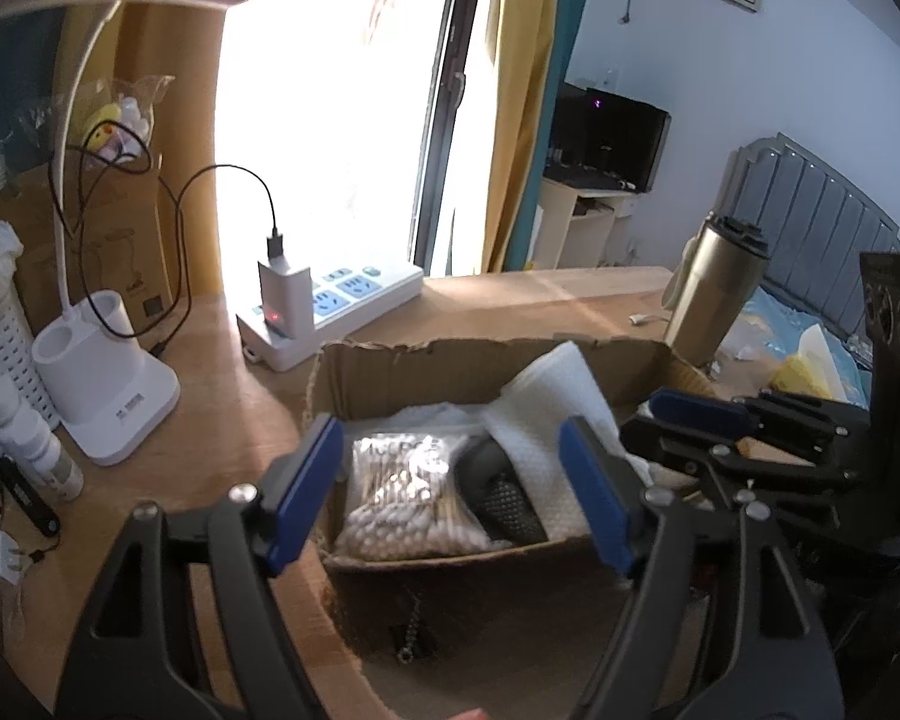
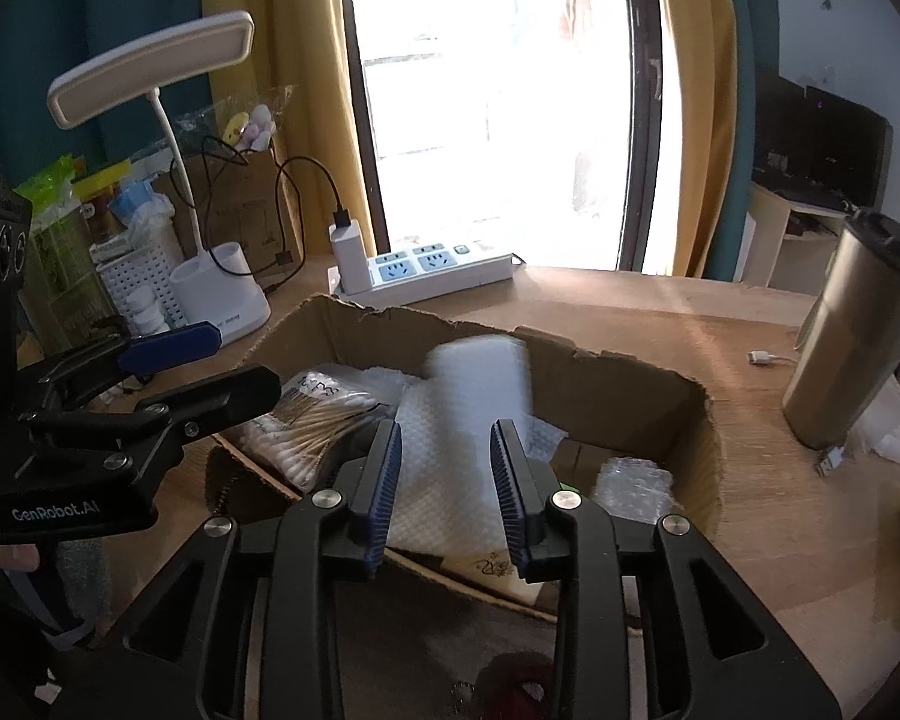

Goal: Organize soft objects
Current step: 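Drop the swab bag into the box with the left tool while the right tool drops the cloth, then grasp the brown fuzzy bear with the left tool while the right tool grasps the red plush ball, then lower the bear into the box with the left tool while the right tool drops the red ball in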

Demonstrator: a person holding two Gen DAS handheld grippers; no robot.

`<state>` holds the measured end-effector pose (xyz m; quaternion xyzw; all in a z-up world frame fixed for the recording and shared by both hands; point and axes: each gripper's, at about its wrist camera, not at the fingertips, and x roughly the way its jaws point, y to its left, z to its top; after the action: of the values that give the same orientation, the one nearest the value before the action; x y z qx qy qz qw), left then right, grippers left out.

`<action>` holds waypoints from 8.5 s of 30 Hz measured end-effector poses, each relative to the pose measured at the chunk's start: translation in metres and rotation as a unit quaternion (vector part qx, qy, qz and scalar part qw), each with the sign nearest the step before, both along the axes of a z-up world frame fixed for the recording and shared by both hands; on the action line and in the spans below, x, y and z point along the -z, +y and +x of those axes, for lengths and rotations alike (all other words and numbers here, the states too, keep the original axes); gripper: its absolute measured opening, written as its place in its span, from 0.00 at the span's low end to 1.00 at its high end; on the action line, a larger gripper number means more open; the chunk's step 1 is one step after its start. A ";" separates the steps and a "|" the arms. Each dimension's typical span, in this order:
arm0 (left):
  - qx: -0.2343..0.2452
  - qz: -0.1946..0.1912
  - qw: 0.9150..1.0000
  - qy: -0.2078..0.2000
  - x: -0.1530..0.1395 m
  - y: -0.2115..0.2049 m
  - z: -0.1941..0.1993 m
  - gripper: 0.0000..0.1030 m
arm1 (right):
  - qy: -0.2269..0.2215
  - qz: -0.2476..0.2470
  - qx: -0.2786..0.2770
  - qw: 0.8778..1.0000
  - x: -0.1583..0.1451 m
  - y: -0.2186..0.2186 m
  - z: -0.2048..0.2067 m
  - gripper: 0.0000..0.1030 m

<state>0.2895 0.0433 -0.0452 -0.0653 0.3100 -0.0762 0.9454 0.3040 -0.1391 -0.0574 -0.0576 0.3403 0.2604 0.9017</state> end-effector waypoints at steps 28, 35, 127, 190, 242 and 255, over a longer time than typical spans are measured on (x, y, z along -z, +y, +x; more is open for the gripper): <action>0.016 0.018 0.999 -0.026 -0.029 -0.034 -0.067 0.74 | -0.038 0.017 0.039 0.998 -0.029 -0.052 -0.073 0.40; 0.013 0.017 1.000 -0.017 -0.022 -0.041 -0.080 0.74 | -0.036 0.015 0.043 0.998 -0.025 -0.064 -0.087 0.41; 0.051 0.032 0.991 0.116 0.072 -0.040 -0.028 0.38 | 0.074 0.002 0.041 0.996 0.054 -0.068 -0.060 0.41; 0.072 0.016 0.997 0.026 -0.007 -0.074 -0.037 0.47 | -0.010 0.035 0.042 0.998 -0.011 -0.094 -0.046 0.42; 0.018 0.017 0.996 0.088 0.050 -0.067 0.049 0.49 | -0.002 0.046 -0.018 0.999 0.010 -0.044 0.040 0.43; -0.001 0.032 0.997 0.076 0.039 -0.065 0.039 0.62 | -0.015 0.049 -0.001 0.999 -0.001 -0.048 0.032 0.59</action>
<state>0.3280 -0.0213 -0.0846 -0.0414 0.3827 -0.0598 0.9210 0.3357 -0.1873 -0.0569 -0.0179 0.3132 0.2771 0.9082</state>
